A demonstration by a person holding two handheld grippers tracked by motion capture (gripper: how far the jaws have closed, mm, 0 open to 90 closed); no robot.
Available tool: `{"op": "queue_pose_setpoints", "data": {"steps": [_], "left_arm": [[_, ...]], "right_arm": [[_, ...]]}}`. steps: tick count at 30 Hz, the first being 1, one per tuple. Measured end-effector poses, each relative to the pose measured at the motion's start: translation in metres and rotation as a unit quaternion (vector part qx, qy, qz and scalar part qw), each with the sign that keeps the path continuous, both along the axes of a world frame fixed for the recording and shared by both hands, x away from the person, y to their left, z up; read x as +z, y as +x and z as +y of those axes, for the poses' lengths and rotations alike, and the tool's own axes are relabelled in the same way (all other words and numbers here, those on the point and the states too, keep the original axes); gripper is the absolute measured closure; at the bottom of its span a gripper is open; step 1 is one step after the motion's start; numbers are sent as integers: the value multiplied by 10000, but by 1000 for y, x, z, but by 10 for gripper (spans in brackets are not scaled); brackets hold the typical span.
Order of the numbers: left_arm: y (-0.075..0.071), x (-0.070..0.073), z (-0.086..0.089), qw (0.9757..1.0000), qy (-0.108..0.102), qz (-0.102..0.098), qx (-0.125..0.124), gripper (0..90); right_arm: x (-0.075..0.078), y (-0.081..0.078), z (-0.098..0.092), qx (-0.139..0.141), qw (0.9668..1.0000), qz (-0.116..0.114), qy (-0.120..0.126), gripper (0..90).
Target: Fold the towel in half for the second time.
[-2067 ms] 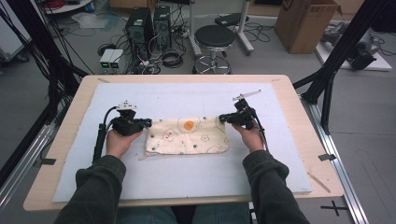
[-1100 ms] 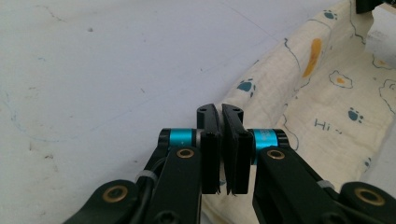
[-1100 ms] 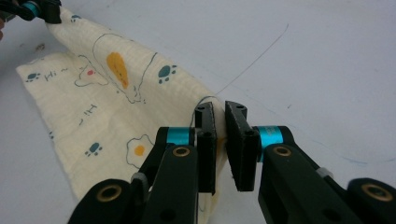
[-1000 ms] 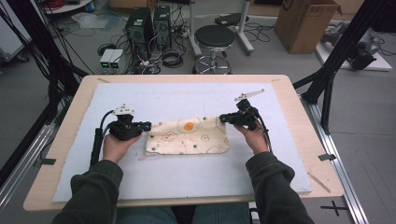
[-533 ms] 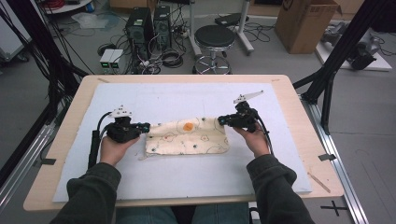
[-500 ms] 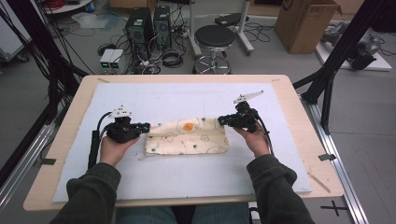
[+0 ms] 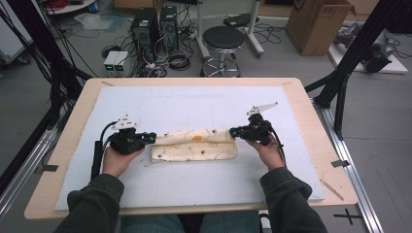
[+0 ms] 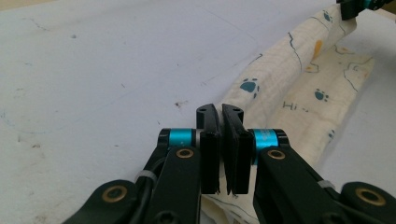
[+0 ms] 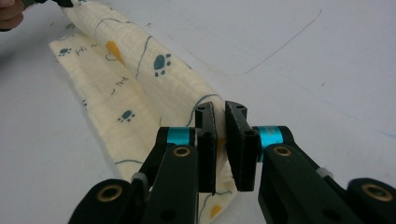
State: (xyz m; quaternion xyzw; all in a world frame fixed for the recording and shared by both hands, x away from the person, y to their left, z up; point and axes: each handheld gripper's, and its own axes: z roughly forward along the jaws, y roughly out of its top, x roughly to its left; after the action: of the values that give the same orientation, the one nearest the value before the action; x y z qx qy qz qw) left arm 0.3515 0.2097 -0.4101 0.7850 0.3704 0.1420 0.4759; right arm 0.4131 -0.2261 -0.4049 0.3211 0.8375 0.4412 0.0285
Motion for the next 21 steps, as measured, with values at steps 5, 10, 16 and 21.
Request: {"op": "queue_pose_setpoints", "data": {"steps": [5, 10, 16, 21], "left_arm": [[-6, -3, -1, 10000, 43, -7, -63, 852], [-12, -7, -2, 9998, 104, -1, -143, 851], [-18, -10, -3, 9995, 171, -23, -268, 851], [-22, -9, -6, 9985, 351, -46, -412, 851]], "right_arm": [[-1, -6, -1, 89, 10000, -9, -15, 829], [2, -11, 1, 181, 9998, -87, -58, 829], [-3, -17, -2, 175, 9997, -77, -116, 828], [-8, -22, -4, 215, 9997, -52, -130, 828]]}}
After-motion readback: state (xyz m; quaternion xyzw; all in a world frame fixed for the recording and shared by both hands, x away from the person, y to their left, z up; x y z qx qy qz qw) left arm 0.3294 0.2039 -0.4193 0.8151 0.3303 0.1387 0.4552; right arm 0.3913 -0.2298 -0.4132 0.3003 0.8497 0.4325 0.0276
